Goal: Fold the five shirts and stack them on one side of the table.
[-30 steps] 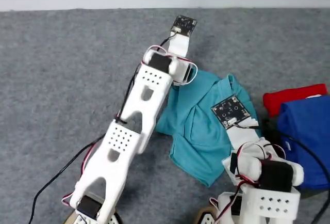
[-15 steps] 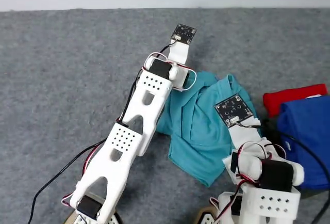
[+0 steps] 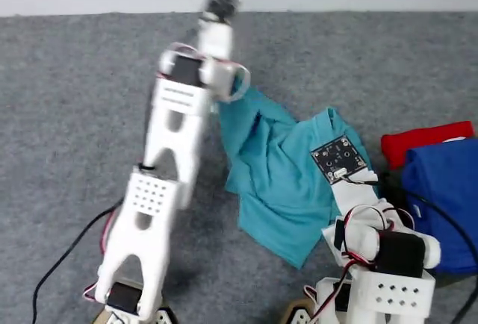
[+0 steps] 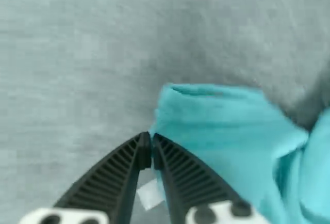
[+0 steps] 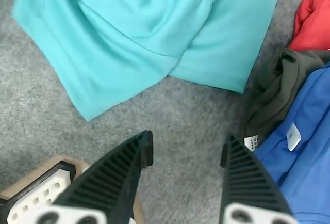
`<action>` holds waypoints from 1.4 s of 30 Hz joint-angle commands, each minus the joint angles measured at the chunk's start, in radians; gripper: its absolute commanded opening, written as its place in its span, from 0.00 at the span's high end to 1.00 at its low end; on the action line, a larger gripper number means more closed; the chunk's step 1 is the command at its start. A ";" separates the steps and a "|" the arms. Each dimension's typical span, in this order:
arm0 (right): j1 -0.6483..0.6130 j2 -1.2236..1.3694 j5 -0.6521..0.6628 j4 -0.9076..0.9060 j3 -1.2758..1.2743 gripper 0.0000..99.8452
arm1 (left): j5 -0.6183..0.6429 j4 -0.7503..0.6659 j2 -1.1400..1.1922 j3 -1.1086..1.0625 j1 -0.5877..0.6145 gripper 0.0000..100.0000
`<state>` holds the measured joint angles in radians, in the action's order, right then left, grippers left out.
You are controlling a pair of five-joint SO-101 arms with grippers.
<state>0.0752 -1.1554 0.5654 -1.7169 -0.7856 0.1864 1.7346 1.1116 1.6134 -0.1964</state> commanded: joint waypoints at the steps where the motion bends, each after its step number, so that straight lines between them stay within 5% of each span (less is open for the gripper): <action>1: 0.005 -0.002 -0.008 0.022 0.003 0.78 | 0.003 0.023 -0.175 0.002 0.097 0.99; 6: -0.007 0.007 -0.005 0.025 0.000 0.78 | 0.008 0.023 -0.318 -0.231 0.181 0.99; 16: -0.351 0.042 0.092 0.097 -0.166 0.84 | 0.008 0.017 -0.410 -0.788 0.140 0.99; 32: -0.558 0.903 -0.040 0.714 -0.164 0.75 | 0.005 0.018 -0.411 -0.860 0.141 0.99; 39: -0.536 1.152 0.164 0.725 -0.115 1.00 | 0.005 0.018 -0.411 -0.860 0.141 0.99; 42: -0.458 1.152 0.198 0.650 -0.110 0.99 | 0.005 0.018 -0.411 -0.860 0.141 0.99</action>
<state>-0.4143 -0.0997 0.7096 -1.0004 -0.8807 0.1864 1.7346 0.7741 0.7511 -0.0522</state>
